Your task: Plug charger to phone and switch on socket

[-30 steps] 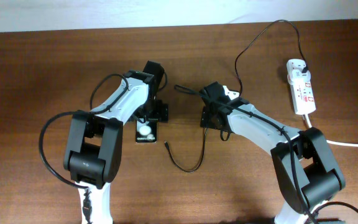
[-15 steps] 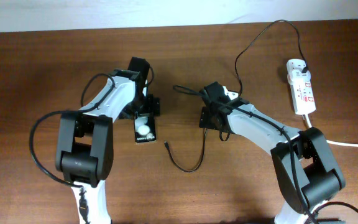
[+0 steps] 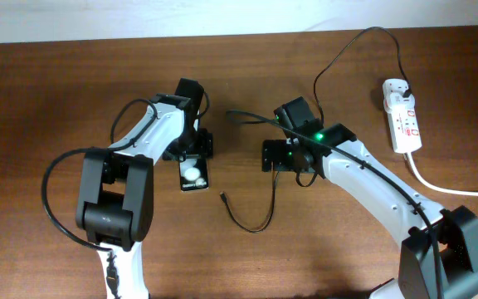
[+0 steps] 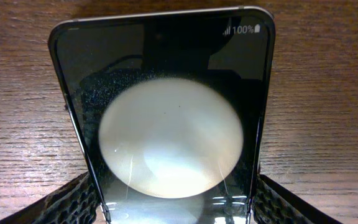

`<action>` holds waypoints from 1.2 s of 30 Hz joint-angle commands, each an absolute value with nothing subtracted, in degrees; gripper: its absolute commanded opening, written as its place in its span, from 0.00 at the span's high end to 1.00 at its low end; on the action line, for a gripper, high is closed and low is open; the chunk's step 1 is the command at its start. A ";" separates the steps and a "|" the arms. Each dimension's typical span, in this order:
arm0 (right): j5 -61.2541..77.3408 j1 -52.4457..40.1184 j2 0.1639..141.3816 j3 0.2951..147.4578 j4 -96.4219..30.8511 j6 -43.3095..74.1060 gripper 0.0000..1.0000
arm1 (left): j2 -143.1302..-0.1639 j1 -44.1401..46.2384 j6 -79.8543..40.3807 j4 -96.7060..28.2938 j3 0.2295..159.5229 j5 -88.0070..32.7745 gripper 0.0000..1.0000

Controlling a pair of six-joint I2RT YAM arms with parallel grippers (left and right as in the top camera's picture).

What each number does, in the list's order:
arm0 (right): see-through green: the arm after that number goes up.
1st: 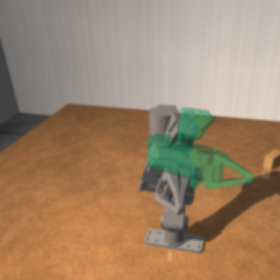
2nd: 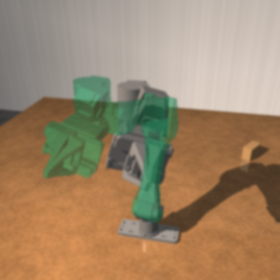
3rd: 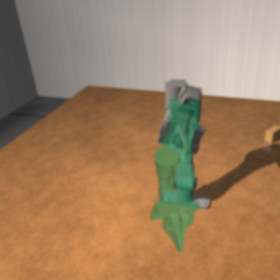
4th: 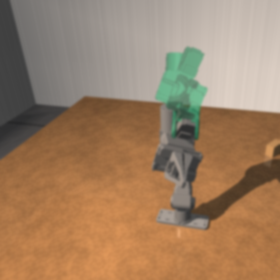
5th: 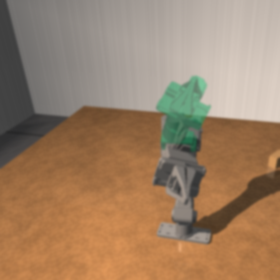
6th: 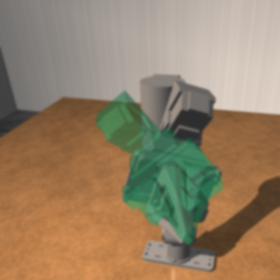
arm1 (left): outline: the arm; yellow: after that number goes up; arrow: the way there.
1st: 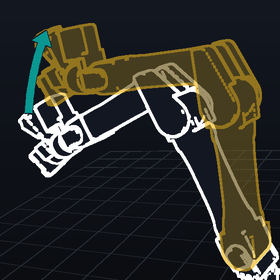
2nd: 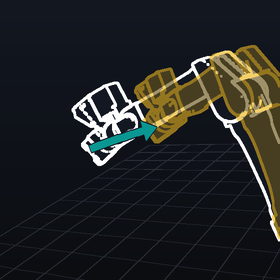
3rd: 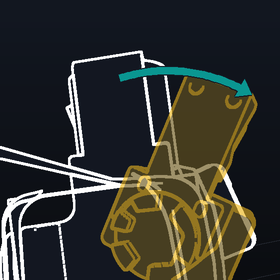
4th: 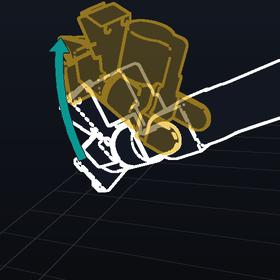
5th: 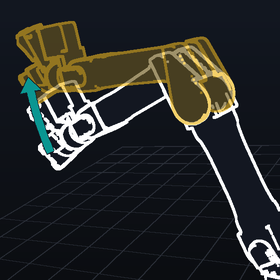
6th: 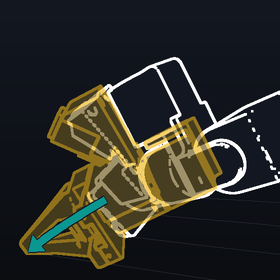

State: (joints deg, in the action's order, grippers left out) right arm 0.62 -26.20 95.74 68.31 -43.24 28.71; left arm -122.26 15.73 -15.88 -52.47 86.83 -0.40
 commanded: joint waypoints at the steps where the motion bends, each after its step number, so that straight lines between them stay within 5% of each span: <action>1: 10.74 -26.24 95.83 68.58 -42.46 22.96 0.01 | -125.82 17.28 -17.34 -53.36 84.03 -2.92 0.18; 8: 18.44 -26.24 95.94 68.47 -42.41 19.46 0.01 | -125.80 17.37 -18.37 -52.80 83.72 -3.75 0.24; 16: 35.88 -26.30 96.25 66.94 -36.27 13.74 0.01 | -125.78 11.68 -4.21 -53.39 85.19 -30.02 0.33; 29: 34.92 -32.45 109.60 61.71 -11.05 25.71 0.01 | -125.78 9.69 -1.19 -54.96 85.17 -36.23 0.30; 36: 27.77 -33.06 111.18 61.69 -5.89 34.28 0.17 | -125.78 9.74 -1.19 -54.50 85.17 -36.23 0.30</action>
State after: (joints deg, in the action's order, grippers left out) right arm 31.70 -33.10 110.98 61.89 -6.87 29.76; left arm -123.68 9.47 -2.52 -54.83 86.32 -36.10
